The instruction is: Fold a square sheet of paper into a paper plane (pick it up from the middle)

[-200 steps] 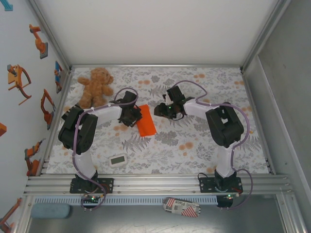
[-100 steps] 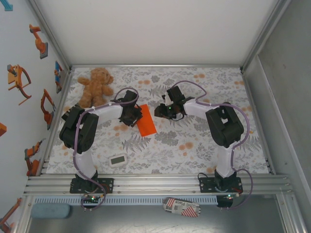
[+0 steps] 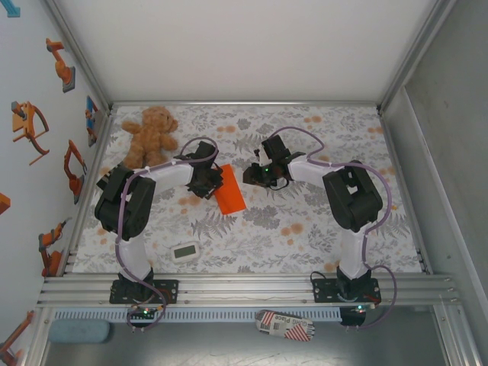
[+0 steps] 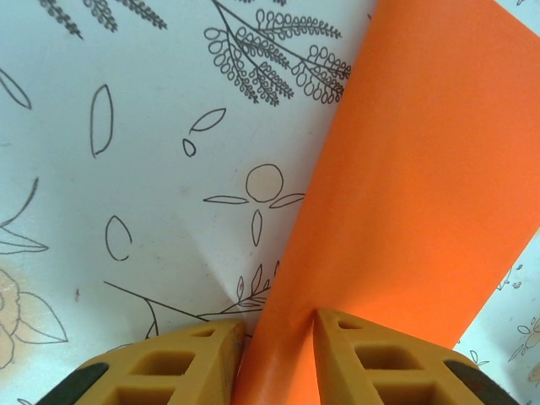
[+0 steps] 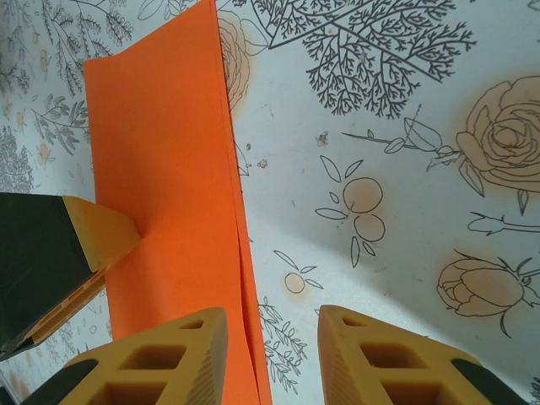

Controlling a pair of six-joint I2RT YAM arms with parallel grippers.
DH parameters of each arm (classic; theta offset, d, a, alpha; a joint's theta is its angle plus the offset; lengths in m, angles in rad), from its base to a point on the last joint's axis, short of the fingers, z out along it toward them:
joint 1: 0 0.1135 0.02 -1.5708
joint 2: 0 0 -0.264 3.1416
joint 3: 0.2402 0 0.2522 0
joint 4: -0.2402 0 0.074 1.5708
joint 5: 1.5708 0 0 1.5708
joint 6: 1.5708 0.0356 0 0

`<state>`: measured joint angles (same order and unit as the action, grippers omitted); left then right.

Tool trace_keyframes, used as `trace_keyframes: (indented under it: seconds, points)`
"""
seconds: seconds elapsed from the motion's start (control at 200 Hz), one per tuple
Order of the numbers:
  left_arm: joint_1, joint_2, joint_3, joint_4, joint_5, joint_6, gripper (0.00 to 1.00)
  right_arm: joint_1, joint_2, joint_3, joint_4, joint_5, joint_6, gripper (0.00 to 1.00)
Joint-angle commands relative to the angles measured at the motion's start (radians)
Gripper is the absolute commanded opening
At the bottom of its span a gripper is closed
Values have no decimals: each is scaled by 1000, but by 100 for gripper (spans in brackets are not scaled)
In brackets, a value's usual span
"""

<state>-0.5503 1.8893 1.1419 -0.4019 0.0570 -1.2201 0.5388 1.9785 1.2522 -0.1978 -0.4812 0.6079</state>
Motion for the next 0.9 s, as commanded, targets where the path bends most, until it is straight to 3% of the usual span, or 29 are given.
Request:
trace_keyframes:
  seconds: [0.0, 0.611, 0.896]
  points:
    - [11, 125, -82, -51, -119, 23, 31, -3, 19, 34, -11, -8, -10, 33]
    - [38, 93, -29, 170, 128, 495, 28, -45, -68, -38, -6, 50, 4, 33]
    - [70, 149, 45, 172, 149, 524, 32, -48, -38, -38, 0, 18, 0, 33]
